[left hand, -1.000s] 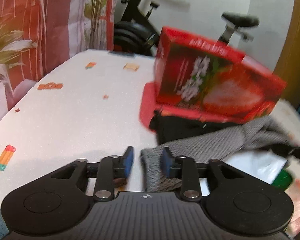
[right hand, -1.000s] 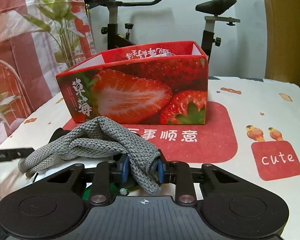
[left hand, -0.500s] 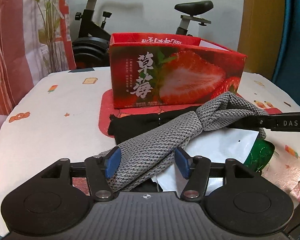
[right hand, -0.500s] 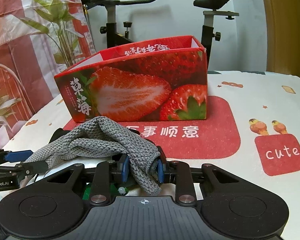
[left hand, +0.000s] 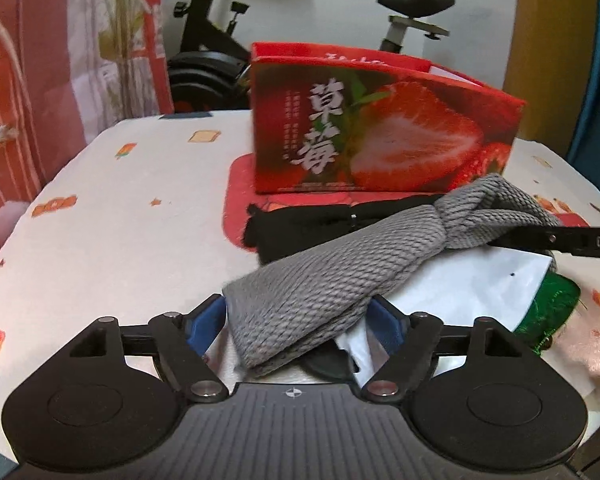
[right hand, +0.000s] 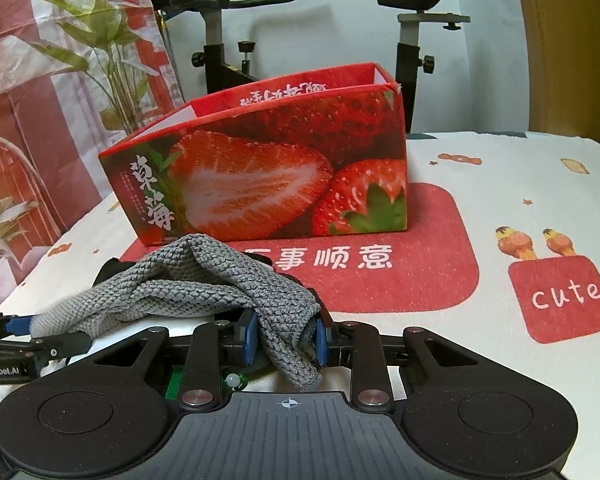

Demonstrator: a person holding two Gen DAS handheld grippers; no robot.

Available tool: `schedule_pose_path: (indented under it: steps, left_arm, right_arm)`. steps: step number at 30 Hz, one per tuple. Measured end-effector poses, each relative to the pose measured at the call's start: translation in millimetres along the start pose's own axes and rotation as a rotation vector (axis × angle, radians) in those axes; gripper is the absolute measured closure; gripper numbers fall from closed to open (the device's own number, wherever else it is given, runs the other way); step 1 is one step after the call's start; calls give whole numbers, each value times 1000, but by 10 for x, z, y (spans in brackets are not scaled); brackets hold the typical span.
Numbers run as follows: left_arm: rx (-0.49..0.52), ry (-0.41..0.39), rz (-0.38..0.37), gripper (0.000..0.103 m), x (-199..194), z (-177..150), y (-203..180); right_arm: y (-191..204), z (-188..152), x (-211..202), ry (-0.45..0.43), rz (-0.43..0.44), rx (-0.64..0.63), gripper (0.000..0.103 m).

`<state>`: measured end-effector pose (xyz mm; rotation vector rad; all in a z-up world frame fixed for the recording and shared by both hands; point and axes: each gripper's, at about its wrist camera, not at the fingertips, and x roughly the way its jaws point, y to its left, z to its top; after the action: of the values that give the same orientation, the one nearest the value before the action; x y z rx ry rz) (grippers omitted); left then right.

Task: Organize soft objects
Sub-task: 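Lift the grey knit cloth with both grippers and carry it over the box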

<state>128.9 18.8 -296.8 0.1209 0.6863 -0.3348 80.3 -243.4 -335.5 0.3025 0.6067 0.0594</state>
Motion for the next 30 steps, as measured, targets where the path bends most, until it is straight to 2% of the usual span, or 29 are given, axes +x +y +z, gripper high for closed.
schedule_pose_path:
  steps: [3,4,6,9,10,16,26,30]
  left_arm:
    - [-37,7,12,30,20,9,75]
    - [-42,6,16,35,22,8,93]
    - [-50,3,2,41,21,12,107]
    - [-19,-12,-1,67,2,9,55]
    - [-10,-20,-4,85,-7,9,40]
    - [-4,-94,10,89,-126,28,27]
    - [-37,-193,35,89,-372,185,62]
    - [-44,-223,39,89,-470,251,51]
  right_arm:
    - [-17,-11,19,6,-2,7,78]
    - [-16,-12,20,6,-1,8,78]
    - [-15,-16,22,5,-2,2,78]
    - [-16,-22,14,1,-1,2,78]
    - [-14,-20,10,-1,1,3,78]
    - [54,18,-65,-38,29,-18,78]
    - [199,250,-236,-119,90,-37,81]
    - [249,342,-279,-145,108,-45,85]
